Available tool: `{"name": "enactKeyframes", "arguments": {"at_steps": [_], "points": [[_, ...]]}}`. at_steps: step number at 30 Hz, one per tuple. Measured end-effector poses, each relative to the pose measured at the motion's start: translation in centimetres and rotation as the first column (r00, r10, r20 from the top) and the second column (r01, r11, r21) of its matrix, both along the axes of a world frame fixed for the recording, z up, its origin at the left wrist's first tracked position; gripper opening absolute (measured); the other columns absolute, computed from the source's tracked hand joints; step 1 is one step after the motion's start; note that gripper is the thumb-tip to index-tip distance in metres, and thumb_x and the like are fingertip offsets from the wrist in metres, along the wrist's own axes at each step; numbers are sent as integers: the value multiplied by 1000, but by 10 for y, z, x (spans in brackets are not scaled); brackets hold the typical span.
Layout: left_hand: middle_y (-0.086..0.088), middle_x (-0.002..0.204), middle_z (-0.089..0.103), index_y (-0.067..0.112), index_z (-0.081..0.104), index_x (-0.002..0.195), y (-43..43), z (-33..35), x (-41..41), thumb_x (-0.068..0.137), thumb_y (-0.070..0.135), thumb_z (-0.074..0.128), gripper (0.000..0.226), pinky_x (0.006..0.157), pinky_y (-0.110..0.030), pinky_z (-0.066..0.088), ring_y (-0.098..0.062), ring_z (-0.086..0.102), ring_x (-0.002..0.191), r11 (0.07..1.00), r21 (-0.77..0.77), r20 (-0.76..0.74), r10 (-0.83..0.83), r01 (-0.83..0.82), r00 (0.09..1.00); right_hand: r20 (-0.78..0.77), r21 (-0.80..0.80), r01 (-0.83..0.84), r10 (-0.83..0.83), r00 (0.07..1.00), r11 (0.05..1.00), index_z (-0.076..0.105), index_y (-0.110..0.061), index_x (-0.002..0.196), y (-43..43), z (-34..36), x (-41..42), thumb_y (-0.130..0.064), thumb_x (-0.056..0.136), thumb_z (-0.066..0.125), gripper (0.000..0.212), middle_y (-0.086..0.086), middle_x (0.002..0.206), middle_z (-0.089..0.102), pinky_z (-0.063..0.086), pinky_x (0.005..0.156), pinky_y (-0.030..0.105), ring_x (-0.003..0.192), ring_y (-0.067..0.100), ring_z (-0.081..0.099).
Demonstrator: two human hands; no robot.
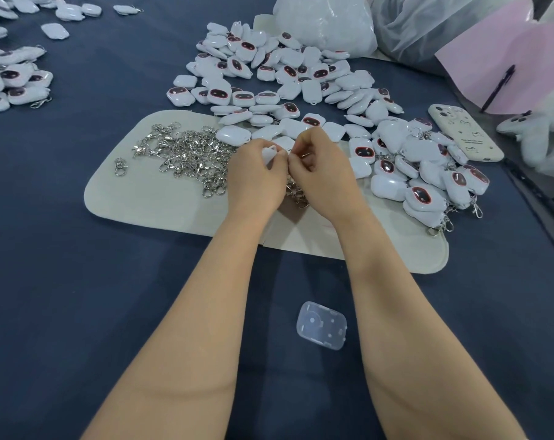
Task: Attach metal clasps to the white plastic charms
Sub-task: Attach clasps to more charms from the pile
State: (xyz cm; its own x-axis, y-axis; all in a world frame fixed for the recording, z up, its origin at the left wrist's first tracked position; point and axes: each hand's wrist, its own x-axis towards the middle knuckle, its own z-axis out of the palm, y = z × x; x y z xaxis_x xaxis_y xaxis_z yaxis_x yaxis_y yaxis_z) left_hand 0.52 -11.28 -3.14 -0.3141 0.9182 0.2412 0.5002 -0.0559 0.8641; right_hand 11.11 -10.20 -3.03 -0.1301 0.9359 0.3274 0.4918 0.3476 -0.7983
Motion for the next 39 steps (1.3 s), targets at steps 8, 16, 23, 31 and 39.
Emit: {"name": "enactKeyframes", "arguments": {"at_steps": [8, 16, 23, 31, 39], "points": [[0, 80, 60, 9, 67, 92, 0, 2, -1, 89, 18, 57, 13, 65, -21, 34, -16, 54, 77, 1000, -21, 50, -13, 14, 999, -21, 44, 51, -50, 999, 998, 50, -15, 85, 0, -4, -5, -9, 87, 58, 10, -13, 71, 51, 39, 57, 9, 56, -4, 45], [2, 90, 57, 9, 62, 103, -2, 6, 4, 89, 18, 59, 17, 70, -24, 39, -16, 54, 84, 996, -18, 131, -84, 87, 988, -59, 70, 149, -145, 988, 986, 53, -12, 85, 4, -4, -1, -3, 85, 57, 10, -14, 71, 51, 39, 60, 8, 59, -8, 49], [4, 98, 53, 14, 40, 111, -5, 7, 6, 91, 11, 51, 23, 73, -21, 45, -15, 59, 86, 981, -25, 177, -187, 194, 966, -43, 91, 210, -207, 977, 974, 52, -15, 84, 5, -2, 6, -3, 85, 56, 12, -15, 71, 52, 40, 61, 6, 62, -12, 50], [15, 86, 51, 10, 56, 107, -4, 4, 3, 93, 6, 52, 16, 56, 3, 35, 30, 47, 61, 977, 56, 201, -211, 204, 957, 18, 96, 198, -201, 979, 975, 52, -16, 85, 4, -2, 5, -5, 85, 57, 12, -14, 71, 53, 41, 63, 13, 62, -5, 50], [6, 106, 55, 6, 58, 111, -1, 0, 1, 93, 7, 52, 20, 60, 7, 31, 34, 43, 60, 981, 46, 178, -195, 190, 964, 50, 101, 178, -184, 982, 979, 53, -14, 85, 2, -1, 2, -4, 85, 55, 11, -8, 74, 55, 40, 63, 13, 66, 6, 50]]}}
